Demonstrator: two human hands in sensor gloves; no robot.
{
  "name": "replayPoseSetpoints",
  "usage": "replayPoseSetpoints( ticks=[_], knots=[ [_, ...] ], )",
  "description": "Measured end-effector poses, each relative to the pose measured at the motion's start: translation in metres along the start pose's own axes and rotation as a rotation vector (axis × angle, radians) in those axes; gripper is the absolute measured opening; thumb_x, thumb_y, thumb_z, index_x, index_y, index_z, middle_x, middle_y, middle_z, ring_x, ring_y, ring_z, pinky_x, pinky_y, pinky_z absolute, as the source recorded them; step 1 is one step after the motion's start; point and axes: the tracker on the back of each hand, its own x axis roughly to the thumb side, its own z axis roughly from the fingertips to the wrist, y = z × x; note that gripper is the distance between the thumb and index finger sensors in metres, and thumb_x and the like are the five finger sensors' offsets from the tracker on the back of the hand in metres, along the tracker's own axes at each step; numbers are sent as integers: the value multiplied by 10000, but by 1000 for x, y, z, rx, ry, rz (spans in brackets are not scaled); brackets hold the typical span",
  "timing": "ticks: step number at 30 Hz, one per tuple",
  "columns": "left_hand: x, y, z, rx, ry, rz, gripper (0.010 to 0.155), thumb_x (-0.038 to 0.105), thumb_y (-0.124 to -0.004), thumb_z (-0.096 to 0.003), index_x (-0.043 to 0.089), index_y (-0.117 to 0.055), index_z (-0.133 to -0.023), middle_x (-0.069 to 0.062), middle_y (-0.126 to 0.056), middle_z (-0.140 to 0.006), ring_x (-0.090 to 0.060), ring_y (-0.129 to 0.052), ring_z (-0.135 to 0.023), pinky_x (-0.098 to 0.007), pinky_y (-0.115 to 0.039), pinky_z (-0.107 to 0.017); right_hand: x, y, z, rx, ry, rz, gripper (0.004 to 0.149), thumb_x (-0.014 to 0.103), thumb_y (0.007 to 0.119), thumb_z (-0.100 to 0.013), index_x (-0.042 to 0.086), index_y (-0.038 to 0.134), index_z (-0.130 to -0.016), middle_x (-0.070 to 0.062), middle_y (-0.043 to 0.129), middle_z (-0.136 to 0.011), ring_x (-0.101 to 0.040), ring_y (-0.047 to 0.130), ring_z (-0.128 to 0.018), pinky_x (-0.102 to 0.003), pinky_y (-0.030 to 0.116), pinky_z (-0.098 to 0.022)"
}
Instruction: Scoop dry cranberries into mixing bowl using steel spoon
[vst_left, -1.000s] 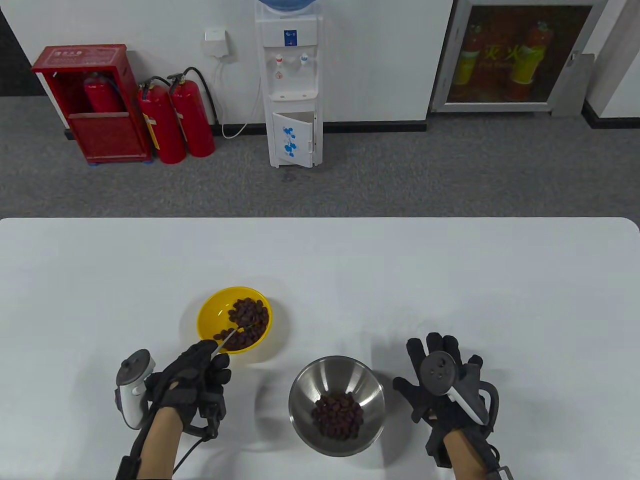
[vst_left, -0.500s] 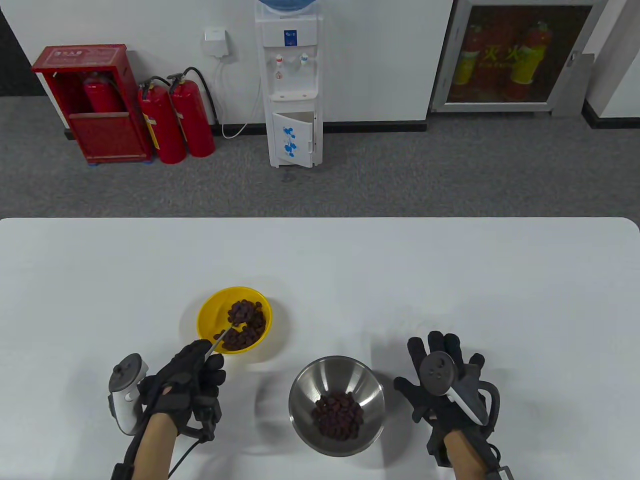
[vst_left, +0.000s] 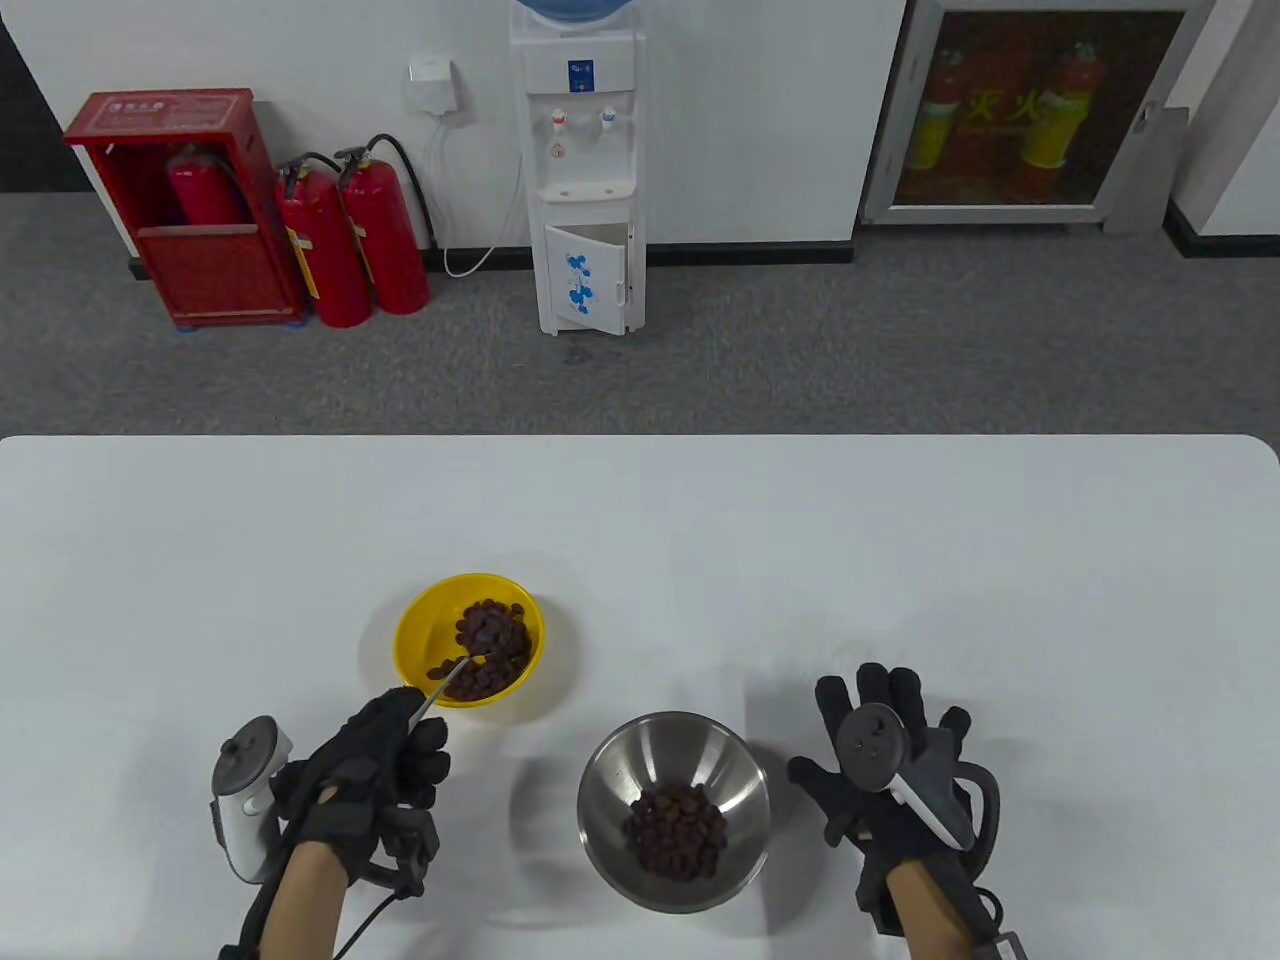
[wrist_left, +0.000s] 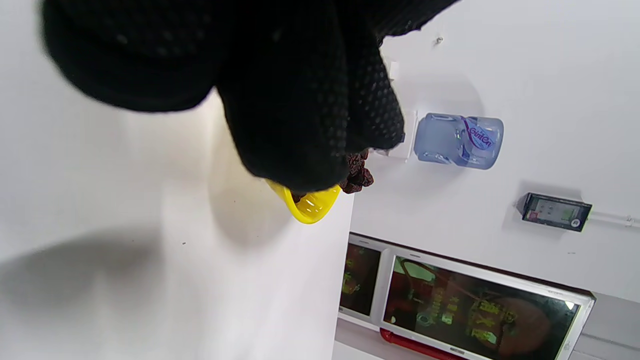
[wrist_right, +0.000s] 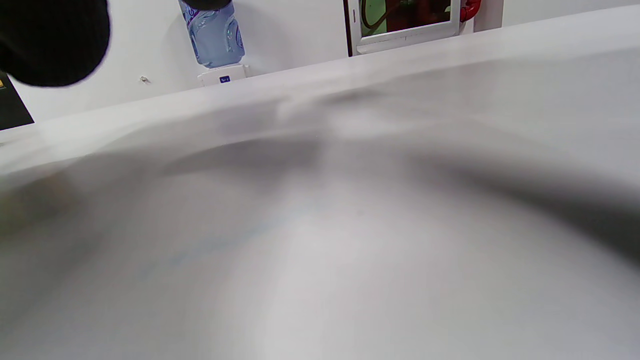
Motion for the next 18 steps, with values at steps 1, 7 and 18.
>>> replayPoseSetpoints(
  ticks=[1,7,18],
  knots=[
    [0,0,0,-4,2,-2,501,356,-656,-510,151,-626,-966,22,-1017,-641,-169,-1095,-314,-379,-930,-265,0,0,0,1,1,-2,847,743,700,-375,481,263,-1051,103,29,-1127,-215,0,-1084,-686,43,-694],
    [1,-4,1,-36,1,-13,502,356,-655,-511,148,-625,-967,21,-1018,-640,-170,-1094,-312,-379,-930,-263,0,0,0,1,1,-7,845,740,700,-377,478,266,-1052,104,34,-1128,-215,7,-1086,-687,45,-694],
    [11,-36,9,-172,-35,-64,502,356,-656,-514,144,-629,-968,20,-1020,-639,-167,-1096,-304,-377,-931,-256,-1,0,0,3,4,-15,842,738,700,-379,474,273,-1054,101,41,-1129,-219,12,-1086,-688,48,-693]
  ],
)
